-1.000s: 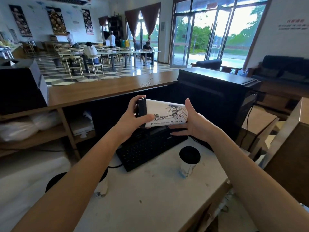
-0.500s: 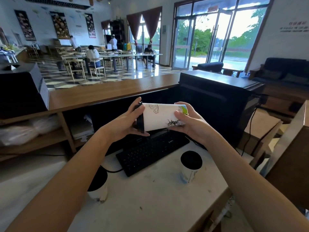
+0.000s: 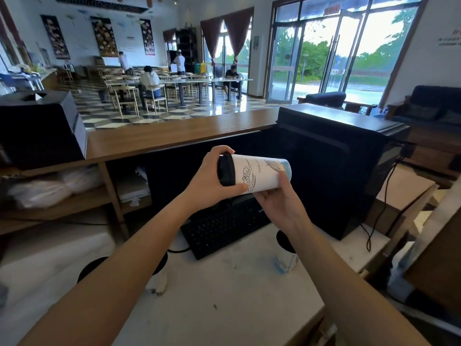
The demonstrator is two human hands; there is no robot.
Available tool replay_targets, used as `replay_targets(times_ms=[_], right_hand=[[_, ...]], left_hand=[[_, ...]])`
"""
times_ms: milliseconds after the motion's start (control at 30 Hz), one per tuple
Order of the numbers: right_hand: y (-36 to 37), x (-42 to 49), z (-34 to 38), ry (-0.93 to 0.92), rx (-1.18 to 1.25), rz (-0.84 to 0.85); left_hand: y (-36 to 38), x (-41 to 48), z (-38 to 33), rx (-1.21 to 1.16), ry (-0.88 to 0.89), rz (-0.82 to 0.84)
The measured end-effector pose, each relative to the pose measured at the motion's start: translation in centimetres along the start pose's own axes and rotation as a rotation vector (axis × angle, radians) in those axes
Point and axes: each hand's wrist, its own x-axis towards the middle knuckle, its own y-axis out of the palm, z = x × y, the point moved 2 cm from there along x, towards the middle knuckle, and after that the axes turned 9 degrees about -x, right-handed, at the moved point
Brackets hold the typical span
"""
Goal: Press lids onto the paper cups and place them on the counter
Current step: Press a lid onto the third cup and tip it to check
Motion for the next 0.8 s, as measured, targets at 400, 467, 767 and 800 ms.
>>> replay_targets(times_ms=[400,467,767,800], right_hand=[[3.9,5.6,6.7,-0.138,-0.092,-0.173],[5.2,6.7,8.6,-0.174,-0.183,-0.162],[9.6,10.4,12.9,-0.265,-0.893,-0.126],[10.0,10.6,12.7,-0.261,-0.988,-0.128]], left_hand=[[1.0,4.9,0.5,0.032,-0.167,0.045],[0.8,6.4,0.1,0.039,-0.184,0.032],[2.0,9.5,1.0,-0.072,-0.244,-0.05],[2.3,9.4,1.4,-0.088,-0.27,-0.054]])
